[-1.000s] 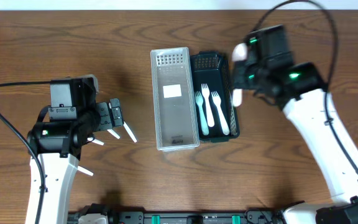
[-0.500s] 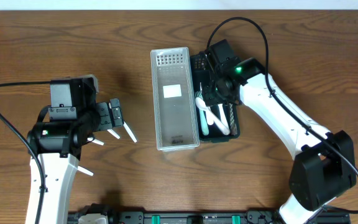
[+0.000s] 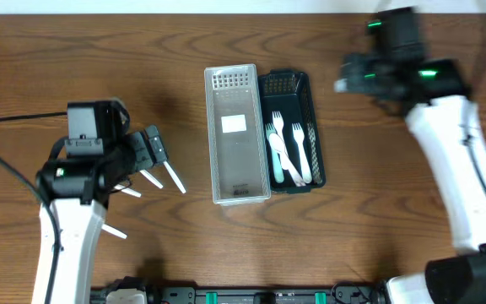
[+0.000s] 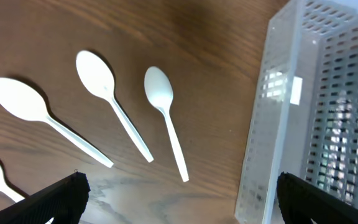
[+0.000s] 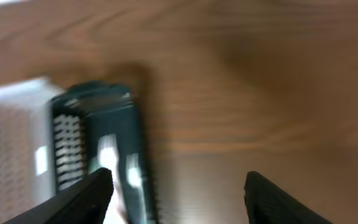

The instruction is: Pack container

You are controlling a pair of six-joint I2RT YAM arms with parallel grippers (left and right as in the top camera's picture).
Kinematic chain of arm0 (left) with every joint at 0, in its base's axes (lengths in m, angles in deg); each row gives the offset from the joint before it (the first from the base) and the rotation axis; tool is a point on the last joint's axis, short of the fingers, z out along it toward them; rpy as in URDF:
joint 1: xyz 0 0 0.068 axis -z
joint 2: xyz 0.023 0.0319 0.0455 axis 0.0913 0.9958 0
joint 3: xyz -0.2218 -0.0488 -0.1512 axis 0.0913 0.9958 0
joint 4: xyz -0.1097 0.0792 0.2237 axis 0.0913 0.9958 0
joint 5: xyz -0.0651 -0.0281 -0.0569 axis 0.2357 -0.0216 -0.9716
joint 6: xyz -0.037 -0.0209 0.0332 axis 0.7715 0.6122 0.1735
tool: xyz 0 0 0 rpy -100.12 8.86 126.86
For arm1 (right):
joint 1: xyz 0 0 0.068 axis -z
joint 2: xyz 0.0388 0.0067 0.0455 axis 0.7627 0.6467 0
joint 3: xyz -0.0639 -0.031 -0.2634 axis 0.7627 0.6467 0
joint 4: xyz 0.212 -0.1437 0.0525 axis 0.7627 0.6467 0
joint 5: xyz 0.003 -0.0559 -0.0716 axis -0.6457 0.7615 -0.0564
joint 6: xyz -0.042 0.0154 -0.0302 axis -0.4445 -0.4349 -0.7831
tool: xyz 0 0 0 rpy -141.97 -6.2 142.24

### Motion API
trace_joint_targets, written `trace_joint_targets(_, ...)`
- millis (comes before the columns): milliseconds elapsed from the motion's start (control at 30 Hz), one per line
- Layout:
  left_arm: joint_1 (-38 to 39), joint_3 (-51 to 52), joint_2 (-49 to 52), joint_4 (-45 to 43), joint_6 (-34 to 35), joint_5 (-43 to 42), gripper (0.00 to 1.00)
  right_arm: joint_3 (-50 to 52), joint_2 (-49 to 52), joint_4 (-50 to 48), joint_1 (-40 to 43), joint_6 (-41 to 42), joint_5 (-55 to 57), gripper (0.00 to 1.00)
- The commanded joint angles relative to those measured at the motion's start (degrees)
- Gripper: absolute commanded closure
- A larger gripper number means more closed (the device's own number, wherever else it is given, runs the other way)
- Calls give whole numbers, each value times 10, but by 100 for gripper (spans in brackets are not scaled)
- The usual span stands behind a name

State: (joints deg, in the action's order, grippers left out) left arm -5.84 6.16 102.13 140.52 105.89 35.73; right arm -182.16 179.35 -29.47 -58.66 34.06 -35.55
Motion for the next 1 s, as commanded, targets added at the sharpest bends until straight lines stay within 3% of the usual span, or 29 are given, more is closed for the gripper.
trace_joint_targets(0, 0, -7, 62, 2, 47, 7, 2, -1, 10, 36, 56, -3, -31, 29)
trace_joint_targets(367, 0, -12, 264, -70, 96, 4, 2, 14, 64, 101, 127, -48, -32, 27)
trace_joint_targets(967, 45, -12, 394, -166, 98, 21, 2, 14, 92, 106, 126, -48, -32, 26)
